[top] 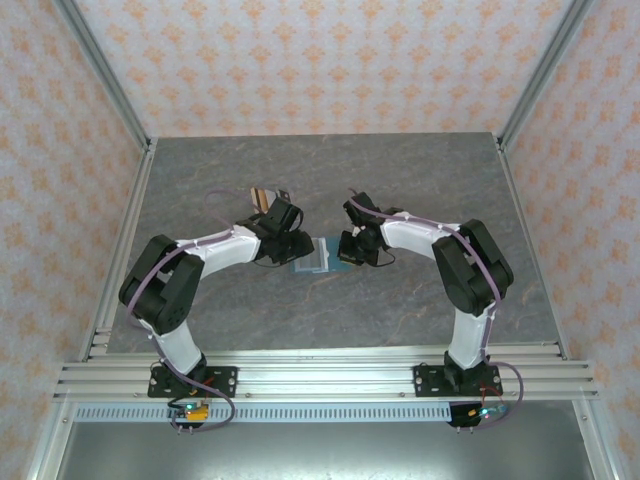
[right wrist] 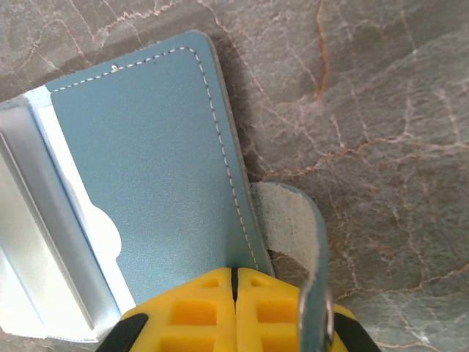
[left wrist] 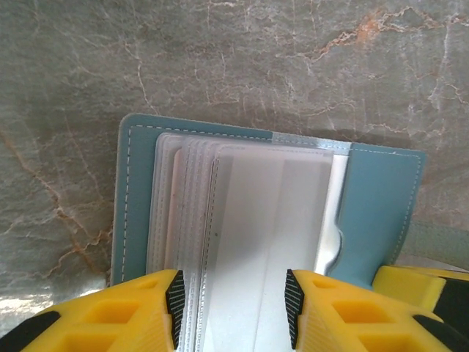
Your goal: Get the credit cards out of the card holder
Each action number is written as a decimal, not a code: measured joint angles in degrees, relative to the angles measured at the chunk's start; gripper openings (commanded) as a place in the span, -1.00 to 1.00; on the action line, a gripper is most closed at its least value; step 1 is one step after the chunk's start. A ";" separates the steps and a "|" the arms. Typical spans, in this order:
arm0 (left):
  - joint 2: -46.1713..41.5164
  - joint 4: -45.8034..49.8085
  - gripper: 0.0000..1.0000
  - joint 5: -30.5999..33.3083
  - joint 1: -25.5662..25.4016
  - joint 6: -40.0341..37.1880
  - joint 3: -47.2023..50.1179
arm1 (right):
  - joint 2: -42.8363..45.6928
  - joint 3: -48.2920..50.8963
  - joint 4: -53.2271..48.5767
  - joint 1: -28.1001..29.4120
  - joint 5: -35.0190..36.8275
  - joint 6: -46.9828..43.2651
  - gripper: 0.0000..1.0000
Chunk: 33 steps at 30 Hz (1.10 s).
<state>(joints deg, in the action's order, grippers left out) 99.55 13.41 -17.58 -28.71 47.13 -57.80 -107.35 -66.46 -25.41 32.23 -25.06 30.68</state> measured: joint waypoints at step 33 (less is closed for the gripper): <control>3.34 -0.02 -0.10 -2.43 0.11 -2.16 -3.21 | 0.70 1.38 1.70 0.26 0.66 0.17 -0.87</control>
<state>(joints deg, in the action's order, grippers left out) 102.89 13.39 -20.01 -28.60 44.97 -61.01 -106.65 -65.08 -23.70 32.49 -24.40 30.85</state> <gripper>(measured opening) 0.438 0.068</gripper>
